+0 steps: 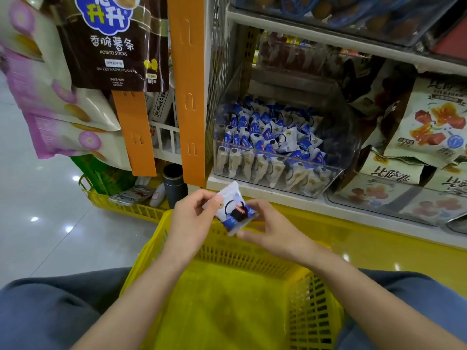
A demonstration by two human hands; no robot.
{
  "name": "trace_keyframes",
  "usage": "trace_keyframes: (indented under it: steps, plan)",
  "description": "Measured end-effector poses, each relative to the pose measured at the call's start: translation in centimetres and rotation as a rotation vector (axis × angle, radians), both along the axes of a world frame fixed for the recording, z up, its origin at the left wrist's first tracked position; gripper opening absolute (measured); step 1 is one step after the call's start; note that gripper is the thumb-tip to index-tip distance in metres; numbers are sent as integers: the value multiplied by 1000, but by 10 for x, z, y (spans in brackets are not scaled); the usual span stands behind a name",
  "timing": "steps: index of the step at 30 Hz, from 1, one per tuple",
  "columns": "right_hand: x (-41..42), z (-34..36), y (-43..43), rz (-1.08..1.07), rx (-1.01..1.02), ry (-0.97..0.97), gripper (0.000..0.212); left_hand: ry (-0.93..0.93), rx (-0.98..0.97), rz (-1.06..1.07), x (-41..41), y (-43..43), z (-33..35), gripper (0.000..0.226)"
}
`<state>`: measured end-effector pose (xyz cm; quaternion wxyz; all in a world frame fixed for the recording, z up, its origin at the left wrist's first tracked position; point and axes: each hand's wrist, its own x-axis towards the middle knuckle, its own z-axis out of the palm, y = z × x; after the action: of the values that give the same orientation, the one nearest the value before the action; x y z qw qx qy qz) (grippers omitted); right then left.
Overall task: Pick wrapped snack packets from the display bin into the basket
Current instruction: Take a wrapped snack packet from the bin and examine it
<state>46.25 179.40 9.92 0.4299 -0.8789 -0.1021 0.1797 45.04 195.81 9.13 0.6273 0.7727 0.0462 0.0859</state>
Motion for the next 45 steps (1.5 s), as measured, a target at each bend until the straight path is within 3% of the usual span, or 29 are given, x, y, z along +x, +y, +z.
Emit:
trace_keyframes:
  steps: [2, 4, 7, 10, 15, 18, 24, 28, 33, 35, 38, 41, 45]
  plan:
    - [-1, 0, 3, 6, -17, -157, 52, -54, 104, -29, -1, -1, -1, 18]
    - [0, 2, 4, -34, 50, -265, 36, -89, 158, -75, -3, -3, -1, 19]
    - [0, 6, 4, -55, 136, -312, 7, -85, 147, -159, -7, -6, -3, 19]
    - [-2, 5, 4, -54, 134, -350, 5, -71, 120, -195, -8, -7, -2, 18]
    - [-9, 5, 2, 85, -189, -796, 9, -35, 80, -227, -7, -8, 0, 20]
    - [-9, 7, 1, 139, -304, -903, 9, -5, 38, -237, -5, -7, -2, 22]
    - [-6, 3, 3, -148, -43, -607, 9, 3, -3, -177, -2, -8, -6, 6]
    - [-1, 5, -2, -286, 95, -583, 6, 85, 106, -98, -1, -4, -12, 15]
    - [-6, 3, -1, -57, 75, -709, 5, 405, -372, -131, 4, -10, 1, 44]
    - [-9, 2, 1, 56, -25, -806, 7, 402, -488, -129, 4, -6, 2, 47]
    - [-9, 2, 0, 181, -177, -918, 12, 308, -496, -134, 0, -3, 2, 35]
    - [-12, 3, 3, 145, -61, -735, 11, 221, -409, -67, -1, -4, 2, 22]
    - [-9, 5, 11, -200, 258, -202, 19, 183, -348, -119, -1, -7, 2, 20]
